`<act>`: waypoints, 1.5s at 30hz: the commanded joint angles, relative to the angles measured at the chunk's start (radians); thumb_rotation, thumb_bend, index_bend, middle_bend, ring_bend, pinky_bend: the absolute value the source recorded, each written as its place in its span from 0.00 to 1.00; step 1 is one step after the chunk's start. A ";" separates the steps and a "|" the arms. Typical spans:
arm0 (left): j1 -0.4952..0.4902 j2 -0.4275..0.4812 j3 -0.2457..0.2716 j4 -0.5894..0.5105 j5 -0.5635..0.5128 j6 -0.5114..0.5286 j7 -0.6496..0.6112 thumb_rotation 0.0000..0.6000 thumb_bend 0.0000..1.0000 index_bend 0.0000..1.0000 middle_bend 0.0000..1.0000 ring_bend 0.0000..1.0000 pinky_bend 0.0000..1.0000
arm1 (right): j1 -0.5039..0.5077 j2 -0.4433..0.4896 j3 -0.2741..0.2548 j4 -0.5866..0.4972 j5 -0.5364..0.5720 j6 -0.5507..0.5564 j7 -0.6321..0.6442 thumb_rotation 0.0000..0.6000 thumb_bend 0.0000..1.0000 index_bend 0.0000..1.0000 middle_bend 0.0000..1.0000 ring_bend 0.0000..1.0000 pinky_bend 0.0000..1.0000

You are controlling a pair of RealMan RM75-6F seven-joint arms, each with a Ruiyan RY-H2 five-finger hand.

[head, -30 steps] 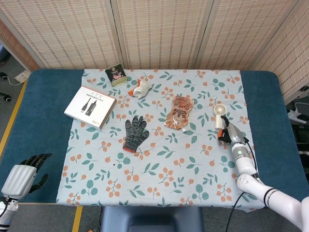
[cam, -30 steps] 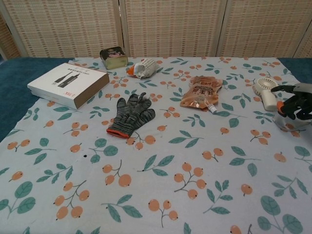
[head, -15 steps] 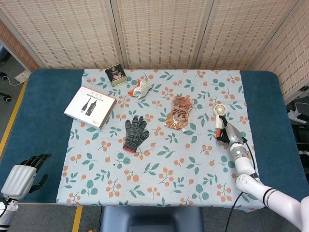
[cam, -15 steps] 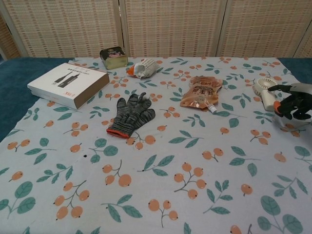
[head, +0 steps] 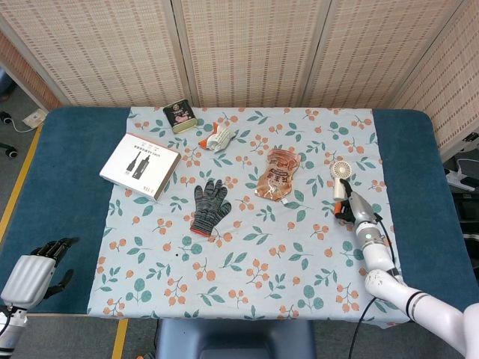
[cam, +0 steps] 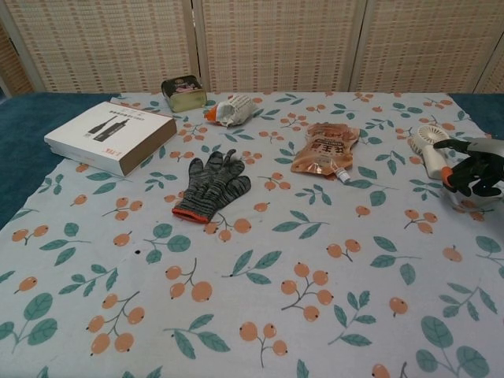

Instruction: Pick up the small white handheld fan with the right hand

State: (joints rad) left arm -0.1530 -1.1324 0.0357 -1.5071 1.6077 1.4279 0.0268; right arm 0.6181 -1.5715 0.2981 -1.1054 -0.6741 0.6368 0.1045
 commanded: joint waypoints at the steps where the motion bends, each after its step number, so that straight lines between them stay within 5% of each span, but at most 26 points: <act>1: 0.000 0.000 0.000 -0.001 0.000 -0.001 0.001 1.00 0.40 0.18 0.23 0.26 0.45 | -0.002 0.000 -0.001 0.002 0.000 -0.001 0.001 1.00 0.66 0.00 0.74 0.73 0.95; 45: 0.000 0.004 0.002 -0.004 0.000 -0.003 -0.005 1.00 0.40 0.18 0.23 0.26 0.45 | -0.032 -0.042 0.008 0.104 -0.040 -0.044 0.054 1.00 0.66 0.00 0.74 0.73 0.95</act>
State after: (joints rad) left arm -0.1531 -1.1280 0.0376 -1.5105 1.6081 1.4246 0.0214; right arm 0.5868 -1.6135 0.3059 -1.0014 -0.7142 0.5927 0.1580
